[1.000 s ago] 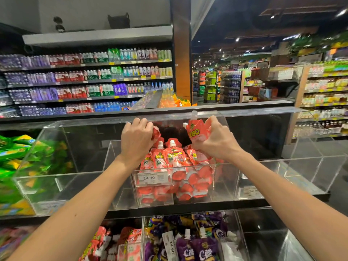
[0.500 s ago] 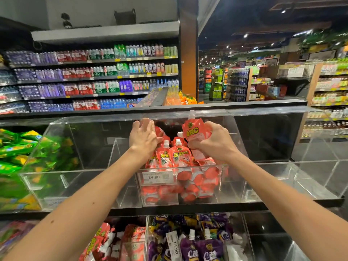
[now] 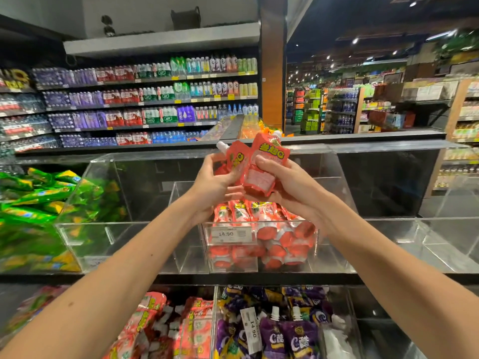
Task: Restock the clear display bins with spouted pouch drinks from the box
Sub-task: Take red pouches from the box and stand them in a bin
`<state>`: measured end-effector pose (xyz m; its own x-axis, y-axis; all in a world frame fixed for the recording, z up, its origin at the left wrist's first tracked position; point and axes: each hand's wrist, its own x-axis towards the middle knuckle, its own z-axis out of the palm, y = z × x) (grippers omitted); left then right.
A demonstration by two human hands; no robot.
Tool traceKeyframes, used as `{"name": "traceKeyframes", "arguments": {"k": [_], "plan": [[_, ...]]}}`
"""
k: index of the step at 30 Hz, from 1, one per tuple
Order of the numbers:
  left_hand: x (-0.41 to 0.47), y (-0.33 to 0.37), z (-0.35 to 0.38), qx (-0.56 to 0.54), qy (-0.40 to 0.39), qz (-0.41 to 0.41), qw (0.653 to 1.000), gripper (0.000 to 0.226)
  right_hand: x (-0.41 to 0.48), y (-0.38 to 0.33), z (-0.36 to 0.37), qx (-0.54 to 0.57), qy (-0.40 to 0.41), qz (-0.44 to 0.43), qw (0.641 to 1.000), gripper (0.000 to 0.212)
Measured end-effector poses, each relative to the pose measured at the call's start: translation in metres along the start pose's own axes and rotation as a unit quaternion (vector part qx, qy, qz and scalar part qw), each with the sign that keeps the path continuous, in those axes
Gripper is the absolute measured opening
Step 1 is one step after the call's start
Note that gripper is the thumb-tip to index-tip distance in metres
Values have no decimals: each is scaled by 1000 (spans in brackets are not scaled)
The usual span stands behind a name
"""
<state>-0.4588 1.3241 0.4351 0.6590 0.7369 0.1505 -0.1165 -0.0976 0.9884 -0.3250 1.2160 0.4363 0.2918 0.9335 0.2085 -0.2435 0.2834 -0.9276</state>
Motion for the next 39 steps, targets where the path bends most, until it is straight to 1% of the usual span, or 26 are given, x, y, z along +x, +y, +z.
{"name": "traceKeyframes", "arguments": {"k": [2, 4, 5, 6, 7, 9, 10, 12, 13, 14, 16, 17, 18, 20, 22, 23, 25, 26, 28, 29, 30, 32, 33, 35, 37, 39], "plan": [[-5, 1, 0, -51, 19, 9, 998, 49, 3, 3, 2, 6, -27, 11, 1000, 54], [-6, 1, -6, -32, 61, 43, 997, 48, 5, 4, 2, -36, -21, 2, 999, 42], [-6, 1, -11, 20, 91, 75, 993, 47, 5, 4, 0, -85, -2, -11, 996, 31], [-4, 1, -18, 104, 118, 109, 982, 47, 7, 4, -5, -141, 22, -24, 990, 22], [-2, 0, -24, 201, 129, 133, 962, 46, 9, 5, -11, -193, 40, -29, 980, 18], [0, 0, -30, 361, 106, 127, 918, 46, 14, 10, -21, -266, 73, -14, 961, 19], [2, -2, -31, 406, 93, 111, 902, 46, 17, 14, -22, -286, 87, 6, 954, 19], [6, -3, -29, 450, 87, 96, 884, 46, 23, 20, -18, -316, 100, 51, 942, 20], [9, -3, -27, 469, 89, 96, 873, 46, 25, 22, -13, -344, 103, 67, 931, 26], [11, -2, -24, 492, 89, 96, 860, 45, 28, 23, -8, -378, 109, 77, 916, 39], [15, 1, -20, 540, 89, 86, 833, 44, 32, 23, 1, -440, 131, 92, 883, 76], [17, 2, -18, 557, 92, 76, 822, 42, 32, 24, 4, -469, 142, 89, 867, 86], [18, 3, -16, 572, 97, 66, 811, 39, 32, 25, 4, -494, 148, 80, 853, 87], [19, 2, -13, 606, 106, 63, 786, 30, 30, 25, 6, -522, 149, 62, 837, 80], [18, -1, -8, 652, 105, 82, 747, 22, 29, 26, 6, -538, 153, 52, 828, 77], [17, -4, -5, 679, 98, 92, 722, 23, 28, 26, 7, -550, 154, 48, 820, 75], [12, -10, 2, 731, 85, 100, 669, 33, 28, 28, 9, -587, 153, 43, 794, 69], [10, -13, 3, 764, 87, 113, 630, 36, 28, 28, 10, -607, 149, 44, 779, 67], [10, -17, -1, 825, 86, 152, 538, 35, 29, 30, 8, -639, 129, 53, 756, 66], [11, -19, -7, 842, 74, 166, 509, 31, 29, 31, 7, -652, 118, 63, 746, 68], [13, -20, -14, 851, 54, 171, 494, 27, 29, 32, 5, -669, 109, 74, 732, 71], [14, -21, -27, 855, 21, 178, 487, 24, 29, 34, 4, -709, 90, 94, 693, 76], [14, -22, -30, 855, 13, 182, 486, 24, 28, 35, 4, -721, 82, 103, 681, 78], [13, -24, -30, 846, 13, 190, 499, 26, 28, 36, 5, -726, 79, 105, 675, 78], [8, -29, -31, 815, 26, 198, 543, 33, 22, 40, 6, -718, 96, 76, 686, 75], [-1, -38, -37, 752, 37, 227, 618, 28, 8, 46, 9, -696, 134, 10, 705, 65]]}}
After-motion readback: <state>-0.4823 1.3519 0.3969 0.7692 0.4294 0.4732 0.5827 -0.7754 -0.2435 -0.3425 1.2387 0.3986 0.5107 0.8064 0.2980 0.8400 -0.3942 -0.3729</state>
